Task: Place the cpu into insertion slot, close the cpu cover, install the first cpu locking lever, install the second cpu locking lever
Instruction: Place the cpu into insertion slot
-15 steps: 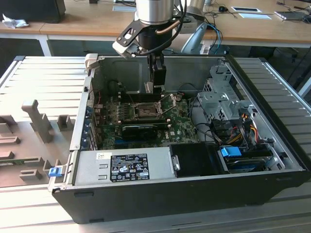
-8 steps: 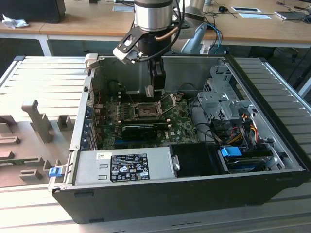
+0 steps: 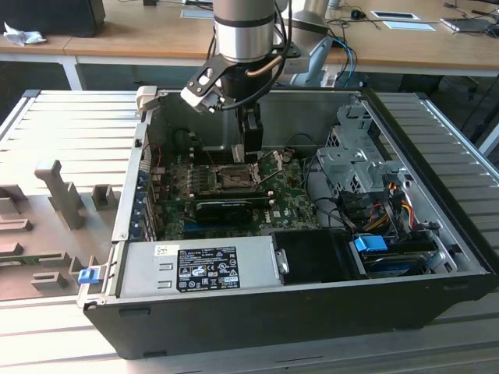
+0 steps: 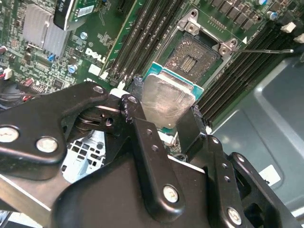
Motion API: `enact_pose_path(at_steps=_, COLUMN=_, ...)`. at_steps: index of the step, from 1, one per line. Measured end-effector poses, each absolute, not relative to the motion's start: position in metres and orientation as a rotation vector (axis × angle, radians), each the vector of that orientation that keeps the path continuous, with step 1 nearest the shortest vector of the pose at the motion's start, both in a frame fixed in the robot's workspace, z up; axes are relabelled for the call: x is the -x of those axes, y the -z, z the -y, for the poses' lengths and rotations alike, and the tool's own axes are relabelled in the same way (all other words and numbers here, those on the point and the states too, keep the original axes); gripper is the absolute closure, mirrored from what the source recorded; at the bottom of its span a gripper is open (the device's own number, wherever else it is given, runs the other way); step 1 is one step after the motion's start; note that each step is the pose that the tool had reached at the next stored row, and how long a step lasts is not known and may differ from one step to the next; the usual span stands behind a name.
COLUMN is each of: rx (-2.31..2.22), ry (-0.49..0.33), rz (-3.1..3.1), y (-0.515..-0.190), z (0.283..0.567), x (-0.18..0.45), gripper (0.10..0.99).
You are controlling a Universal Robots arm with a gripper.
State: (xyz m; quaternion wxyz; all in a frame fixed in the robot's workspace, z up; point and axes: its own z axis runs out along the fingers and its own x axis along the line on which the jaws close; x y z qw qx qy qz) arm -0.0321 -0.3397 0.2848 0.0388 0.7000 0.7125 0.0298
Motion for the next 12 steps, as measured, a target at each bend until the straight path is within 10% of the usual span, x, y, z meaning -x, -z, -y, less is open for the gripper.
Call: enact_pose_path(at_steps=12, rx=-2.146, ry=-0.091, rz=-2.185, y=-0.2792, z=0.3397, x=0.0328, gripper=0.557)
